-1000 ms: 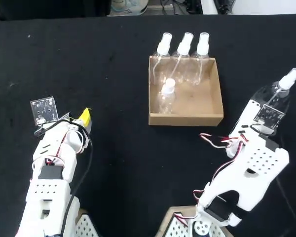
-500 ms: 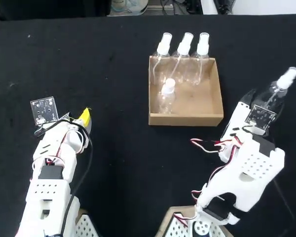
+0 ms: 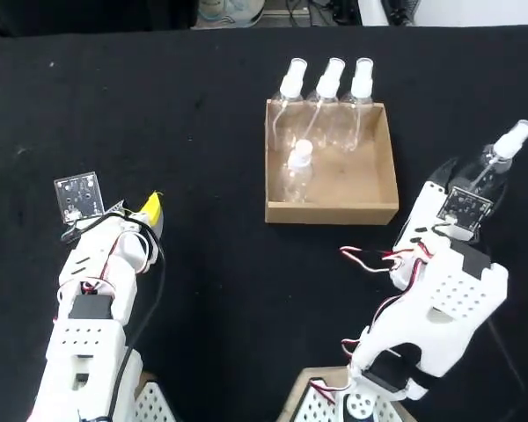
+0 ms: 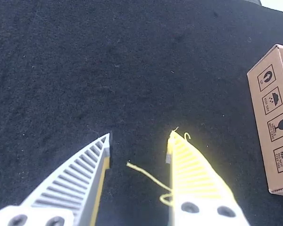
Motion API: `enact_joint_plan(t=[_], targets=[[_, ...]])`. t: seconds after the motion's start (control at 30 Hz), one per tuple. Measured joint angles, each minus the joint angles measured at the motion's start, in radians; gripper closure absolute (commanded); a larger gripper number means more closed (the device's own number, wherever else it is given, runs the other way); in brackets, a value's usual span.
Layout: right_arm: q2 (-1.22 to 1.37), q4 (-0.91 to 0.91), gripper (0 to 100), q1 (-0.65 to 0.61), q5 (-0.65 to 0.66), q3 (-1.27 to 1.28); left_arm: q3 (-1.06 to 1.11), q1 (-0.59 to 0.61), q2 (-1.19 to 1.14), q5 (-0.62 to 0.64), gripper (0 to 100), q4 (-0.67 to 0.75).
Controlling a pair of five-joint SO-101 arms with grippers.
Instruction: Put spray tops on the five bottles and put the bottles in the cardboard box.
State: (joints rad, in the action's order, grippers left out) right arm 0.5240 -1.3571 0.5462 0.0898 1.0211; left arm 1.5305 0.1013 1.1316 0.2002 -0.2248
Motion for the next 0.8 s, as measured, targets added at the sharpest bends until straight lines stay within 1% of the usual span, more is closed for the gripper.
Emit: enact_joint_plan(t=[0.27,0.43,0.53,0.6,0.73,0.8], targets=[[-0.256,0.008,72.9,0.002,0.000,0.146,0.000,0.000,0.000,0.000,81,0.000],[-0.436,0.152,73.3,0.018,0.000,0.203,0.000,0.000,0.000,0.000,81,0.000],[-0.572,0.292,73.3,0.049,0.000,0.213,0.000,0.000,0.000,0.000,81,0.000],[-0.680,0.420,73.3,0.068,0.000,0.213,0.000,0.000,0.000,0.000,81,0.000],[-0.881,0.784,73.3,0.117,0.000,0.207,0.000,0.000,0.000,0.000,81,0.000],[-0.925,0.973,73.2,0.132,0.000,0.173,0.000,0.000,0.000,0.000,81,0.000]])
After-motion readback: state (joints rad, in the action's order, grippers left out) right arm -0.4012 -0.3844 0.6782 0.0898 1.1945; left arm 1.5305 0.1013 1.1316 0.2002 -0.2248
